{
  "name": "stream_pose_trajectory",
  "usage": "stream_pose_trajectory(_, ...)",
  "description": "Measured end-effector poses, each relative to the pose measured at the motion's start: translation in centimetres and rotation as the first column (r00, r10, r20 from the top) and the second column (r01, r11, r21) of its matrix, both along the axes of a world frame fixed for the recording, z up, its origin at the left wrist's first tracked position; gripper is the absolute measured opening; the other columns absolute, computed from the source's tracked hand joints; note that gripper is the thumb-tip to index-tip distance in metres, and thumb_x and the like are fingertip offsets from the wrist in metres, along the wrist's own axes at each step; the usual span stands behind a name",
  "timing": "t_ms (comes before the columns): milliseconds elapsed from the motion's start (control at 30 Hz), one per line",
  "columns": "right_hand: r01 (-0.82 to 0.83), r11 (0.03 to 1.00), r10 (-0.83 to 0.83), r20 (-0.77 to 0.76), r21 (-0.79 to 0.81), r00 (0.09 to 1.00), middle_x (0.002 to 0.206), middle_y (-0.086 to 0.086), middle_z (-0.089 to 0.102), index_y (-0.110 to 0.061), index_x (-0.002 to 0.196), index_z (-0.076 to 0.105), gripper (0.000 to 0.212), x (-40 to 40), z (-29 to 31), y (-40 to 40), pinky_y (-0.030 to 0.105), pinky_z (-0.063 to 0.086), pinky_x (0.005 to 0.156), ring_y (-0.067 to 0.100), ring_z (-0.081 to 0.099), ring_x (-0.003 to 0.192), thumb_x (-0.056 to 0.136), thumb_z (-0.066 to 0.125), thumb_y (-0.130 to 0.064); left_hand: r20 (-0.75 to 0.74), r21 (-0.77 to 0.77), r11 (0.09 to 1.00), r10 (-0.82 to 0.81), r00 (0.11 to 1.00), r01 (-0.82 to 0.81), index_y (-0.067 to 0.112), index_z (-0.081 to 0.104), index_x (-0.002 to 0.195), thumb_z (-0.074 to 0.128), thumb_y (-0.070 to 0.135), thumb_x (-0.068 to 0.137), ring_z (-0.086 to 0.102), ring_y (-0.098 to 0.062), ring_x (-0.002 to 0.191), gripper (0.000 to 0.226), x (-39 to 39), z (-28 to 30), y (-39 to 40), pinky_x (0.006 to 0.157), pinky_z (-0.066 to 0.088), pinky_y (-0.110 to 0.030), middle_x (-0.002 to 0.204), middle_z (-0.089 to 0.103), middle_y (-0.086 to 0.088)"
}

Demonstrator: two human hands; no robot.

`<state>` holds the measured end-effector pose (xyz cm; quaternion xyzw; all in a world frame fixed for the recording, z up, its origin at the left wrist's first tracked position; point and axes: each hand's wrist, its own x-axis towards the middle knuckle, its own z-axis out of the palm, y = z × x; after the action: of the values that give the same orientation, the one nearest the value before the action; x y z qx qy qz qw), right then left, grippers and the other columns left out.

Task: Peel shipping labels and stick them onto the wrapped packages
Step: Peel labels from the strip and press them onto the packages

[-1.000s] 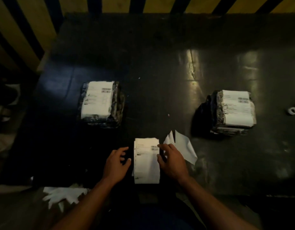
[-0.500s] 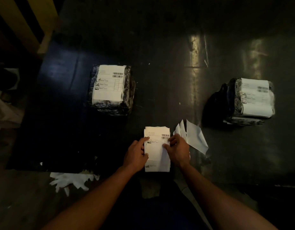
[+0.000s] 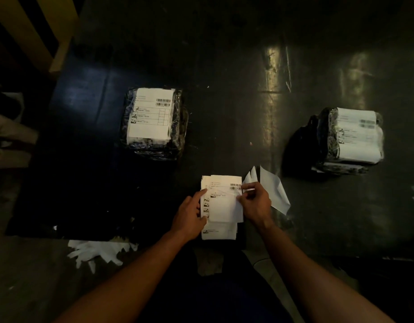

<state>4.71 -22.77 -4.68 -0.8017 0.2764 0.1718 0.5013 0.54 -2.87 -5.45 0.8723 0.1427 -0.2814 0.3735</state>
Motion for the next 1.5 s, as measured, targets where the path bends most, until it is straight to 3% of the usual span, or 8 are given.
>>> stream_pose_trajectory(100,0.034,0.999,-0.035,0.022,0.027,0.999,0.102,-0.008,0.065,-0.022,0.104,0.064,0.024,0.2,0.2,-0.7,0.033,0.061,0.083,0.012,0.066,0.092,0.089,0.076,-0.008,-0.001,0.003,1.0,-0.021,1.0,0.021,0.044,0.031,0.154,0.077,0.006,0.085,0.059,-0.016,0.115,0.091,-0.1,0.1,0.1,0.097,0.058,-0.035,0.133,0.045,0.002)
stream_pose_trajectory(233,0.056,0.989,-0.063,0.047,0.135,0.997,0.107,-0.002,0.07,-0.021,0.104,0.067,0.021,0.6,1.9,-1.4,0.048,0.058,0.095,0.018,0.068,0.101,0.09,0.075,-0.007,0.12,-0.001,0.998,0.062,0.991,-0.062,0.038,0.04,0.151,0.078,0.018,0.088,0.056,-0.015,0.115,0.077,0.4,1.6,0.2,0.096,0.057,-0.034,0.135,0.041,0.004)
stream_pose_trajectory(367,0.056,0.955,-0.097,0.128,0.292,0.987,0.1,0.001,0.077,-0.016,0.101,0.07,0.021,1.1,5.2,-1.9,0.047,0.058,0.096,0.017,0.073,0.101,0.088,0.073,0.0,0.222,-0.181,0.965,0.227,0.948,-0.189,0.033,0.046,0.149,0.074,0.022,0.092,0.062,-0.005,0.098,0.064,2.3,5.2,-0.1,0.072,0.05,-0.011,0.126,0.053,0.002)
stream_pose_trajectory(500,-0.026,0.923,-0.069,0.233,0.383,0.97,0.102,0.006,0.077,-0.005,0.102,0.066,0.017,1.3,9.2,-1.7,0.039,0.06,0.091,0.018,0.074,0.099,0.087,0.072,0.001,0.225,-0.463,0.859,0.35,0.909,-0.216,0.037,0.042,0.151,0.073,0.022,0.094,0.07,-0.01,0.1,0.067,4.2,9.6,-0.5,0.078,0.057,-0.021,0.118,0.066,0.003)
stream_pose_trajectory(633,-0.079,0.905,-0.063,0.314,0.418,0.947,0.097,0.007,0.077,0.001,0.098,0.065,0.014,1.3,12.3,-0.8,0.032,0.062,0.086,0.018,0.074,0.096,0.086,0.073,0.003,0.296,-0.618,0.767,0.432,0.852,-0.174,0.028,0.054,0.143,0.073,0.001,0.091,0.071,-0.01,0.108,0.062,5.4,12.8,-1.0,0.084,0.06,-0.025,0.12,0.071,-0.001)
stream_pose_trajectory(800,-0.166,0.878,-0.056,0.44,0.45,0.896,0.098,0.005,0.076,0.001,0.101,0.064,0.017,2.1,16.1,0.4,0.022,0.059,0.078,0.015,0.075,0.095,0.086,0.073,0.002,0.373,-0.638,0.763,0.424,0.825,-0.104,0.026,0.07,0.121,0.071,-0.003,0.091,0.072,-0.016,0.111,0.043,6.1,15.7,-0.6,0.085,0.061,-0.028,0.123,0.073,0.0)
stream_pose_trajectory(1167,-0.36,0.881,0.047,0.701,0.306,0.711,0.098,0.009,0.073,-0.001,0.096,0.066,0.009,5.0,22.6,1.9,0.033,0.062,0.081,0.024,0.073,0.094,0.088,0.072,-0.001,0.485,-0.652,0.757,0.453,0.748,-0.036,0.022,0.076,0.109,0.074,0.004,0.09,0.073,-0.018,0.106,0.027,6.9,22.3,0.5,0.085,0.062,-0.039,0.113,0.076,0.003)
stream_pose_trajectory(1500,-0.389,0.89,0.072,0.771,0.236,0.633,0.098,0.007,0.073,-0.004,0.102,0.066,0.011,6.2,25.1,1.3,0.035,0.062,0.082,0.026,0.073,0.094,0.092,0.068,0.001,0.563,-0.589,0.808,0.388,0.729,0.025,0.022,0.074,0.106,0.074,0.006,0.089,0.07,-0.012,0.109,0.023,6.9,24.3,1.4,0.078,0.063,-0.029,0.113,0.073,0.012)
